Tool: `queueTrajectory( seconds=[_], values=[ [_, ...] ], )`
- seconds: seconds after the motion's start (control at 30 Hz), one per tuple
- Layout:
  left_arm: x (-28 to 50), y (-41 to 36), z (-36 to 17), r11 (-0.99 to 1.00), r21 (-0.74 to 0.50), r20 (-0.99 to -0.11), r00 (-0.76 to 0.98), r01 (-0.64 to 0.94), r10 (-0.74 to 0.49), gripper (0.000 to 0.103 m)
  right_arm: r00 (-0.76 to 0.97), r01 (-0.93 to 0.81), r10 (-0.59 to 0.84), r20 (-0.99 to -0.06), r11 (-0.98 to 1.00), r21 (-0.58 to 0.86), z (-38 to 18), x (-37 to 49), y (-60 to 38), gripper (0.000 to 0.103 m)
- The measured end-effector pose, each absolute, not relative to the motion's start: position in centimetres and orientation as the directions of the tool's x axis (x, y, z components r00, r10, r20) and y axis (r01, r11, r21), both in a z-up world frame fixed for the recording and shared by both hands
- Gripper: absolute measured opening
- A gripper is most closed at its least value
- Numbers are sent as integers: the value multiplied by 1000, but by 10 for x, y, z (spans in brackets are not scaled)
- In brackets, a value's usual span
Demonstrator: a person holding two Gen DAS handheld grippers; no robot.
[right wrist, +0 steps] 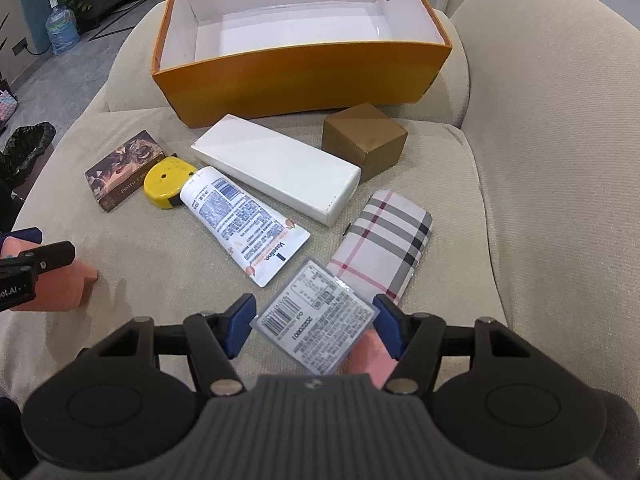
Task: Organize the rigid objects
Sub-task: 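Carry the clear box and pink container with both tools over the orange shoebox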
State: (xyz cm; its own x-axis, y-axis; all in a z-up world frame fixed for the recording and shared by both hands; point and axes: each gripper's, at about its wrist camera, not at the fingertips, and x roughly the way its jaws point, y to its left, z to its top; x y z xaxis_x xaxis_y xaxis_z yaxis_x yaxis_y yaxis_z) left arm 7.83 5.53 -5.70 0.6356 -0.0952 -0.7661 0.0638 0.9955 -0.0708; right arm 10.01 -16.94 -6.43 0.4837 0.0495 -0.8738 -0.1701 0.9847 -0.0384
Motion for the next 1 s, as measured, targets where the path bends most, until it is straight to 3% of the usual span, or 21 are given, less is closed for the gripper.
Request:
queueTrajectory(
  seconds=[0.53, 1.0],
  values=[
    [120, 38, 6, 983, -63, -720, 674, 174, -166, 62, 569, -202, 95, -817, 979, -27, -15, 124, -162, 64],
    [195, 18, 37, 979, -11, -689, 709, 201, -154, 62, 628, -216, 129, -767, 976, -13, 22, 188, -158, 64]
  ],
)
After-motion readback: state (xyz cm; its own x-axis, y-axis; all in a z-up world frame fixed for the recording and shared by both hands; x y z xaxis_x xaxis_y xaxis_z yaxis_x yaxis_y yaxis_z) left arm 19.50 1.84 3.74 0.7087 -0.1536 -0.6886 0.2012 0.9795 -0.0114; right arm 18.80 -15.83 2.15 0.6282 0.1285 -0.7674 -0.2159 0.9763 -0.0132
